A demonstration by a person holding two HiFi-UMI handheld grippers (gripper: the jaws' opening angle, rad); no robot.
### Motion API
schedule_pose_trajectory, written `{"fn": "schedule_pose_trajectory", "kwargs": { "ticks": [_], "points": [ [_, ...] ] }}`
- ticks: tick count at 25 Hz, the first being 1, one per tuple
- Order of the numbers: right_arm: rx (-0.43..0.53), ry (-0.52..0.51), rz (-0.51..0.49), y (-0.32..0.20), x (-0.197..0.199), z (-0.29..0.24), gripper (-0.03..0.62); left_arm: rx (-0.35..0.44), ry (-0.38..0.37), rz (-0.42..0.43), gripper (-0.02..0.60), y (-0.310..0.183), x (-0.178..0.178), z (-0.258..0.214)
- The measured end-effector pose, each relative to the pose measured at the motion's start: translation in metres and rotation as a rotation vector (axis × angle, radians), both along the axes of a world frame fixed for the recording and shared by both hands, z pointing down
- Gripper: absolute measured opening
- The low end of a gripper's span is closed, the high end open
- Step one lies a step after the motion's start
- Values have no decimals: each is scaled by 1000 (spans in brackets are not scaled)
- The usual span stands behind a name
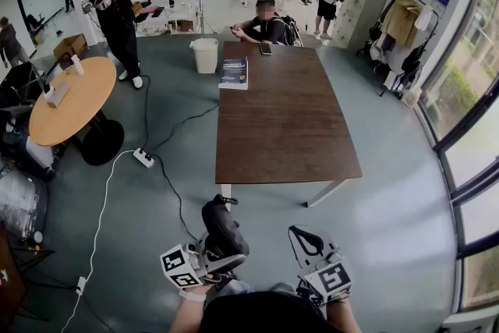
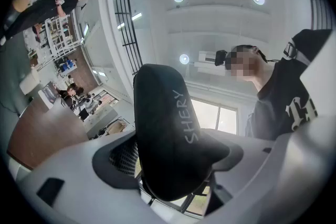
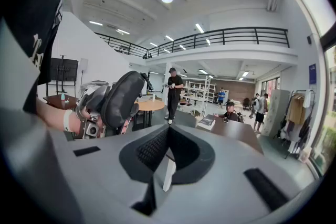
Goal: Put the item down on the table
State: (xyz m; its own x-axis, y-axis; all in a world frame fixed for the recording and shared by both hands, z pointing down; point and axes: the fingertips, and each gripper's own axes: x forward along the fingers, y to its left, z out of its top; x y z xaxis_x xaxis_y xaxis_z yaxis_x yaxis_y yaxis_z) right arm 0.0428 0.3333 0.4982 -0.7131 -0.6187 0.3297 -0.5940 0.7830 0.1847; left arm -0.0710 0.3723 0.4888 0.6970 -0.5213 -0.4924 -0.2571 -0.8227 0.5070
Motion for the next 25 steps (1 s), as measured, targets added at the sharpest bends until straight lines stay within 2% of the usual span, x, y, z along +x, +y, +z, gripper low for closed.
{"fn": "schedule_pose_trajectory", "kwargs": {
  "ticks": [8, 11, 13, 17, 21, 25],
  "points": [
    [-8, 3, 70, -12, -8, 6, -12, 1, -9, 38, 365, -22, -23, 3],
    [-20, -26, 113, -26, 2, -2, -12, 4, -18, 56, 365, -25, -14, -3],
    [-6, -43, 96, -34, 4, -3, -12, 9, -42, 56, 365, -30, -10, -5],
    [9, -63, 53, -53, 9, -5, -12, 8, -67, 20, 365, -52, -3, -8],
    [-30, -92, 39, -82, 28, 6, -12, -6, -78, -19, 365, -72, 13, -8],
    [-16, -112, 45, -113, 47, -8, -12, -22, -89, -45, 365, -99, 33, -12]
  ]
}}
